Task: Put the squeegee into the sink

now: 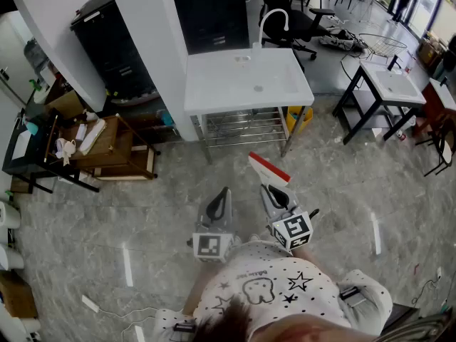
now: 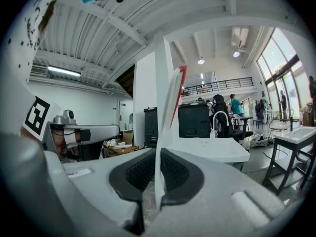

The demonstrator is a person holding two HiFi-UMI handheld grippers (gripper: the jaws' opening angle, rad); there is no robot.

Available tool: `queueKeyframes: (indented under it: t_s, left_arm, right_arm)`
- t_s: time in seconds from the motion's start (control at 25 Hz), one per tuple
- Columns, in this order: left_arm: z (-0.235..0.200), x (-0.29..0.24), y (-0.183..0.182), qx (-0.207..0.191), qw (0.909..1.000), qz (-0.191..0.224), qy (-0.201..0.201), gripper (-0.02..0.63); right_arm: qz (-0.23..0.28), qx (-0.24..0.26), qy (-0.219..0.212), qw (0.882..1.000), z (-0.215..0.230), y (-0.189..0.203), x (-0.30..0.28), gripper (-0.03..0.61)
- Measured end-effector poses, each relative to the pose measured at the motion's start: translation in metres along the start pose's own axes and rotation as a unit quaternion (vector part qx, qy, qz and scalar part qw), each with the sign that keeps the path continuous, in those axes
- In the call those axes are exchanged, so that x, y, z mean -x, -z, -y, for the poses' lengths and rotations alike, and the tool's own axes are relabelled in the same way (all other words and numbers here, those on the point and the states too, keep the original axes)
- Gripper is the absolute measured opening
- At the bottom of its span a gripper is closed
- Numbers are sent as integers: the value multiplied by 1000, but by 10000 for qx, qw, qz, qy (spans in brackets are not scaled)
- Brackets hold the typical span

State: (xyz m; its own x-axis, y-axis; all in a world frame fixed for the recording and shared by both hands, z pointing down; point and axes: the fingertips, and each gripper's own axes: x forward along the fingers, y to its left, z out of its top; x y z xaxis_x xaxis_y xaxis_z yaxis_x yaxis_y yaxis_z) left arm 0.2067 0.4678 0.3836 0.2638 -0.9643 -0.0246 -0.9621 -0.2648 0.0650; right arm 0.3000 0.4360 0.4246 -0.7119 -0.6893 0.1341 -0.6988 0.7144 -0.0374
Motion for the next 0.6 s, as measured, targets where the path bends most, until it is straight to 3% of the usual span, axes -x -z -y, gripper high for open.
queueKeyframes:
  t_s: [0.6]
  left_arm:
    - [4, -1, -4, 23, 10000, 32, -10, -12]
  right_arm:
    - [16, 10, -103, 9999, 0, -3, 1, 18]
